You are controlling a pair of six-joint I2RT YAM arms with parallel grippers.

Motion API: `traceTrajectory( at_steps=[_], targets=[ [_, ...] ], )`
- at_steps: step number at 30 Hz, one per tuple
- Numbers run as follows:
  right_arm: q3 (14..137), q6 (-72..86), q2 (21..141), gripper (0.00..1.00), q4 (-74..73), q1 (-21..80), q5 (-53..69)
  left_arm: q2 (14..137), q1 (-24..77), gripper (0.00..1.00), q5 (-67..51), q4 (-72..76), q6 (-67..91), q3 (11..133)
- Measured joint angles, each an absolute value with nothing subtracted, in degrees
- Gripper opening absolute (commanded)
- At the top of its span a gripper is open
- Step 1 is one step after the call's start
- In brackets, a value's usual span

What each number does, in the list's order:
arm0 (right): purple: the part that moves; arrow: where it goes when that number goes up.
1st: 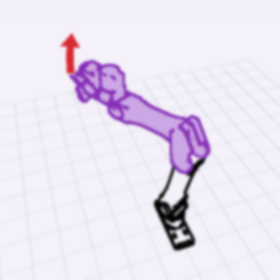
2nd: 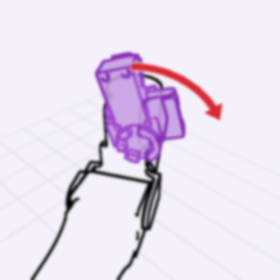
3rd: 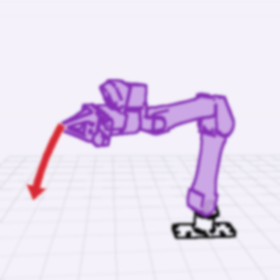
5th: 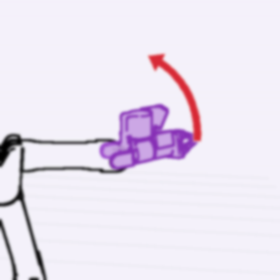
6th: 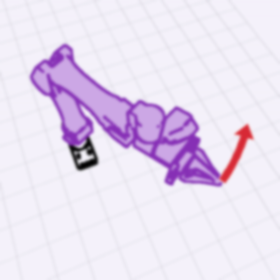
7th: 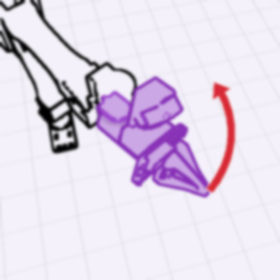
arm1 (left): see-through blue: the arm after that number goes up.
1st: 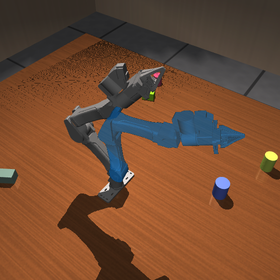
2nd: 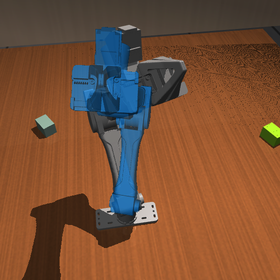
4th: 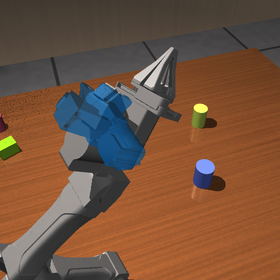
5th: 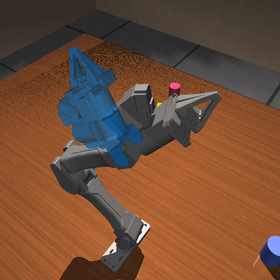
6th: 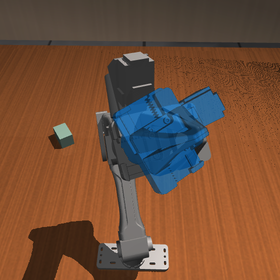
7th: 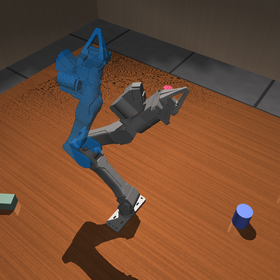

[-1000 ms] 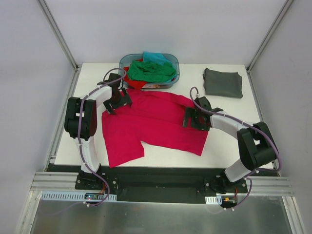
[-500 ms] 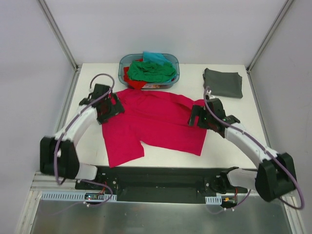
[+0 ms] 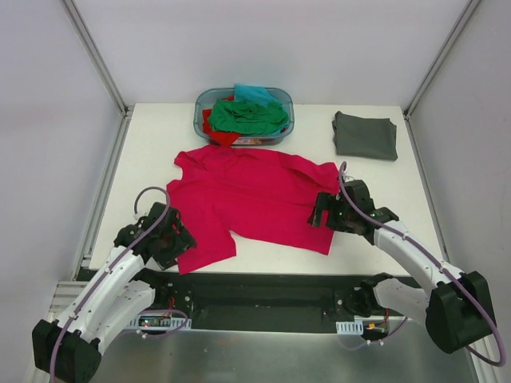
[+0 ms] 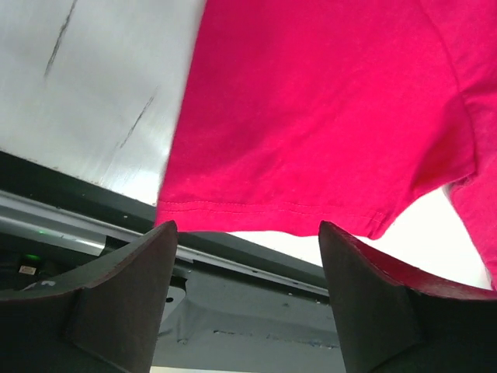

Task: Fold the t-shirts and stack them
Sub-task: Flatten out the tshirt

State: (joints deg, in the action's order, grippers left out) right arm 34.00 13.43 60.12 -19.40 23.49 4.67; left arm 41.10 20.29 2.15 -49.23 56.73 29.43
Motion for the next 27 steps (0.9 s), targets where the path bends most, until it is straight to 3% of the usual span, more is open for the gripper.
traceTrajectory(
  at_steps=[12,16,22,25,26,27],
  targets=[
    [34.0,13.17,62.15,0.96,-19.44,23.49,5.17,48.31,24.47,0.58,3.27,-54.33,64.88,27.97],
    [34.0,12.97,63.42,0.96,-19.46,23.49,5.08,49.3,24.84,0.48,3.31,-54.41,66.78,26.57],
    [34.0,12.84,64.71,0.96,-19.44,23.49,5.39,49.8,24.84,0.39,3.7,-52.16,67.24,25.12],
    [34.0,12.84,64.71,0.96,-19.4,23.49,5.41,51.68,24.84,0.23,3.64,-48.9,66.98,24.8],
    [34.0,12.84,64.71,0.96,-19.42,23.49,5.41,52.77,24.84,0.07,3.55,-48.18,66.81,24.93],
    [34.0,12.84,64.71,0.96,-19.4,23.49,5.41,53.87,24.84,0.0,3.29,-48.05,66.61,25.36]
  ],
)
